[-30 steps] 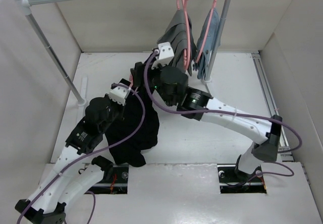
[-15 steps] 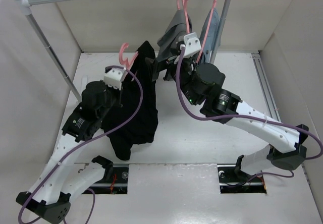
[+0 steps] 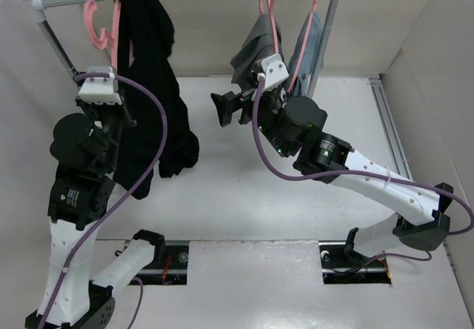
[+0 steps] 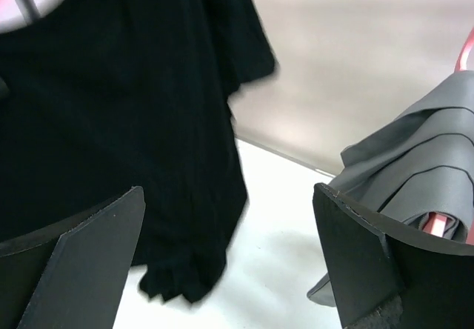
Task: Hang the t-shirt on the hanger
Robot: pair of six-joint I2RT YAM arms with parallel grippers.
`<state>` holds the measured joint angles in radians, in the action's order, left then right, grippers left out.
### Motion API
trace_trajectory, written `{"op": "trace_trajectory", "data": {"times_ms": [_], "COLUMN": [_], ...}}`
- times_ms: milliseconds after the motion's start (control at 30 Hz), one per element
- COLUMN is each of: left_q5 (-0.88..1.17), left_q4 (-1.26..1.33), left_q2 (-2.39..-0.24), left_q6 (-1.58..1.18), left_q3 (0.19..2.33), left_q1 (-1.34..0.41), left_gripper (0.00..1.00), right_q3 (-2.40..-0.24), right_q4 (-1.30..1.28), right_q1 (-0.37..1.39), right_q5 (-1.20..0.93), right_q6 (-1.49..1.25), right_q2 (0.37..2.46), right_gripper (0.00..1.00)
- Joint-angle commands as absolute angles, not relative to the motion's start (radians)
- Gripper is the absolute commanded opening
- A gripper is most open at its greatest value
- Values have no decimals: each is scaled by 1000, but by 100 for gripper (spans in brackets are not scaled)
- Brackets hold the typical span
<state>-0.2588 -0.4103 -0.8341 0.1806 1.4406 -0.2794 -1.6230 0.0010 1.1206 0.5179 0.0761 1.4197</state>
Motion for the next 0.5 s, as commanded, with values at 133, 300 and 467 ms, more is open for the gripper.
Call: {"op": "trace_trajectory", "data": {"times_ms": [133, 300, 467], "left_q5": [-377, -368, -368], "left_q4": [-225, -241, -241], "left_q2": [-986, -1077, -1129], "left_q6": [235, 167, 120], "left_q3": [1627, 1658, 1678], "left_q1": [-273, -273, -221], "left_gripper": [0, 0, 0], "right_q3": [-1626, -1617, -1597], "right_q4": [32, 32, 32], "right_q1": [1123, 1123, 1123], "right_q5": [492, 492, 503], "right_q6": [87, 97, 106], "right_q2": [1388, 1370, 1350], "right_gripper": [99, 99, 99]}}
